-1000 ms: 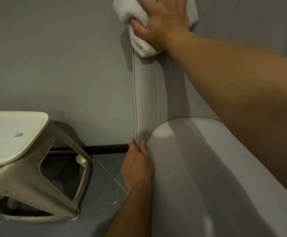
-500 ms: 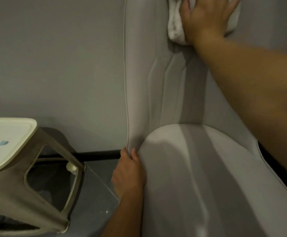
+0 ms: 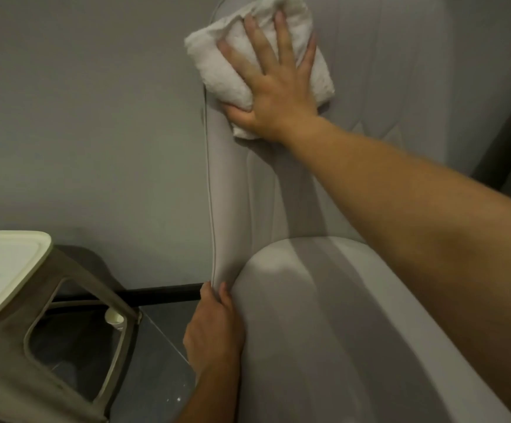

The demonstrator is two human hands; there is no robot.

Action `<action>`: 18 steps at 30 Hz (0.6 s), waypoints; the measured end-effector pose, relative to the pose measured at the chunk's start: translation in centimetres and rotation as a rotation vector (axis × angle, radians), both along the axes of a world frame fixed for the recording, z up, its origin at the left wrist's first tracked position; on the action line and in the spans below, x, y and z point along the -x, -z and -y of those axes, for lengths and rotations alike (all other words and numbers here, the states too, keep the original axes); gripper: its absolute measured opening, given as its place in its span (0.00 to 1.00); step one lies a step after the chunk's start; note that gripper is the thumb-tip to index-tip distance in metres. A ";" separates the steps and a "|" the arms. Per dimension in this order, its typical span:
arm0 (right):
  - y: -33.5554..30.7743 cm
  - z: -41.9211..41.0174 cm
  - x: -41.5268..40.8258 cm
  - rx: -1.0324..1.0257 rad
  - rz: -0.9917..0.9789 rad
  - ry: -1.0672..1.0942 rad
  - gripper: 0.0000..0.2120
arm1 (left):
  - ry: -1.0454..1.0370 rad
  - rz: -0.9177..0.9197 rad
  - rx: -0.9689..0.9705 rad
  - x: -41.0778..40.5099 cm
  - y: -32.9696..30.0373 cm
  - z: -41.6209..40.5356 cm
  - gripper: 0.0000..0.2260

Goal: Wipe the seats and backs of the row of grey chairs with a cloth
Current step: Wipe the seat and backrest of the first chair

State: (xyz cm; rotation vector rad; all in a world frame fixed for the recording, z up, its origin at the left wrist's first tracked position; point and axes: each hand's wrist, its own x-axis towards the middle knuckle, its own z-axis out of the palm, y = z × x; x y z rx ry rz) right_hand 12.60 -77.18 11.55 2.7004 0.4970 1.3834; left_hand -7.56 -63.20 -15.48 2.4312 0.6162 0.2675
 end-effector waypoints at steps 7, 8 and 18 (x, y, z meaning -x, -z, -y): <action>-3.1 10.3 -0.9 -0.203 0.000 0.288 0.39 | -0.003 0.000 -0.006 0.1 -0.1 0.1 0.22; -3.0 10.6 -0.7 -0.242 0.007 0.308 0.39 | 0.000 0.001 -0.005 0.1 -0.1 0.1 0.22; -2.1 0.9 -0.3 -0.319 -0.073 0.179 0.40 | -0.001 -0.004 0.017 -0.1 -0.2 0.2 0.23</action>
